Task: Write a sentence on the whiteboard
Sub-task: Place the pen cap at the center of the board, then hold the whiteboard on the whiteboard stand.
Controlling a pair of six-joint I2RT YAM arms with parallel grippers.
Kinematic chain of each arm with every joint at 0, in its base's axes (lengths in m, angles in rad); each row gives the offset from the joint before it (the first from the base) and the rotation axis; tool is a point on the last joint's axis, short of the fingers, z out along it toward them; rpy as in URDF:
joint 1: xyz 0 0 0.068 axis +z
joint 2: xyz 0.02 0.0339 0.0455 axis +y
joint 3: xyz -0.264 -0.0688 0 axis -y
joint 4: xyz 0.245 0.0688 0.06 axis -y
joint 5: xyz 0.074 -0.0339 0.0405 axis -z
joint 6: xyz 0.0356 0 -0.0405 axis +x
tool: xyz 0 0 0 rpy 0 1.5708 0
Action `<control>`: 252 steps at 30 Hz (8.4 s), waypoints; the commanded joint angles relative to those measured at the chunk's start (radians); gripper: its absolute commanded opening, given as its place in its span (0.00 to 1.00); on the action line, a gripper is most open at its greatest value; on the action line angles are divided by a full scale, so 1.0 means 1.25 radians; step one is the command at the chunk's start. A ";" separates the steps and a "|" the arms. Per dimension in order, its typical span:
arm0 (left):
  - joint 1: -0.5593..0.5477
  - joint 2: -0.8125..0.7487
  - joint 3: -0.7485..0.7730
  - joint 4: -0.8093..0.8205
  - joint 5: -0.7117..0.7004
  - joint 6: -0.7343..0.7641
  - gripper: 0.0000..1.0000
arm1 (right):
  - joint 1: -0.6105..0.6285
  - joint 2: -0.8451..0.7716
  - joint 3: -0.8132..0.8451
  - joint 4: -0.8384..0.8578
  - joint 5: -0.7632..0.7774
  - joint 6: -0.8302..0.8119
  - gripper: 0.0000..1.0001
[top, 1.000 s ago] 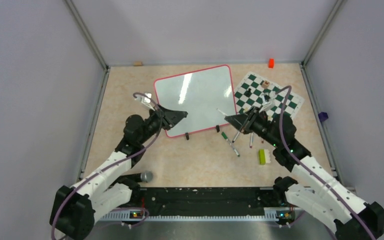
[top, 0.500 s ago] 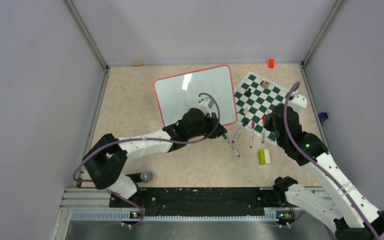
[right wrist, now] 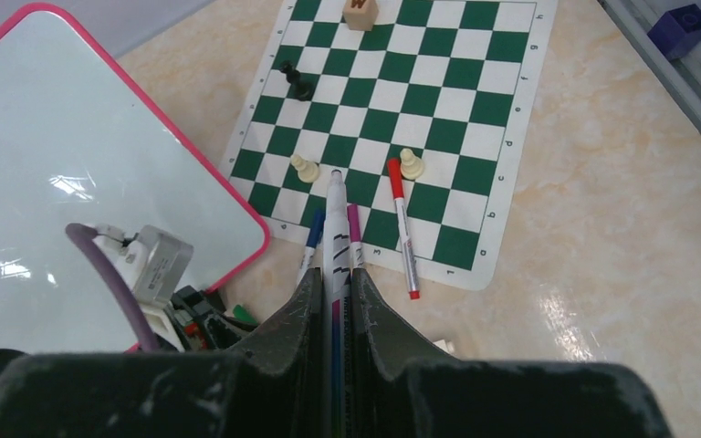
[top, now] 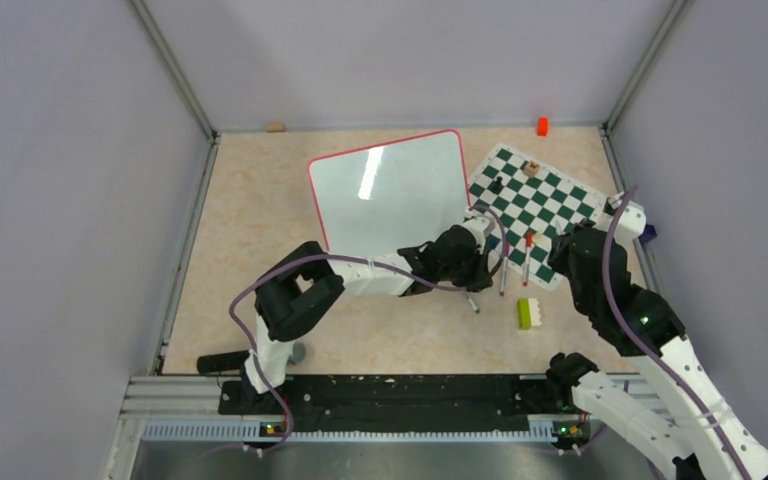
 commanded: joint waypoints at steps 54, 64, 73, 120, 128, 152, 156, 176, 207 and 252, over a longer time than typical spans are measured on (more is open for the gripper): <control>0.040 -0.991 -0.499 -0.342 -0.449 -0.011 0.88 | -0.006 0.425 0.131 -0.131 -0.516 -0.032 0.00; 0.040 -1.130 -0.588 -0.427 -0.399 0.048 0.88 | -0.006 0.369 0.091 -0.001 -0.563 -0.072 0.00; 0.042 -1.190 -0.663 -0.312 -0.428 0.108 0.94 | -0.007 0.295 0.079 0.031 -0.460 -0.121 0.00; 0.999 -0.622 -0.696 0.551 0.534 -0.071 0.97 | -0.008 0.336 0.116 0.282 -0.505 -0.219 0.00; 0.998 -0.579 -0.745 0.652 0.606 -0.096 0.99 | -0.007 0.330 0.112 0.292 -0.528 -0.209 0.00; 0.992 -0.121 -0.636 1.169 0.797 -0.408 0.99 | -0.008 0.259 0.130 0.275 -0.553 -0.220 0.00; 0.963 -0.108 -0.641 1.169 0.794 -0.360 0.99 | -0.008 0.251 0.128 0.265 -0.546 -0.223 0.00; 0.916 -0.044 -0.608 1.170 0.867 -0.190 0.79 | -0.008 0.272 0.115 0.273 -0.560 -0.197 0.00; 0.937 0.006 -0.384 1.171 0.922 -0.352 0.47 | -0.008 0.278 0.147 0.260 -0.565 -0.249 0.00; 0.960 -0.113 -0.398 1.169 1.014 -0.213 0.62 | -0.008 0.327 0.146 0.282 -0.598 -0.223 0.00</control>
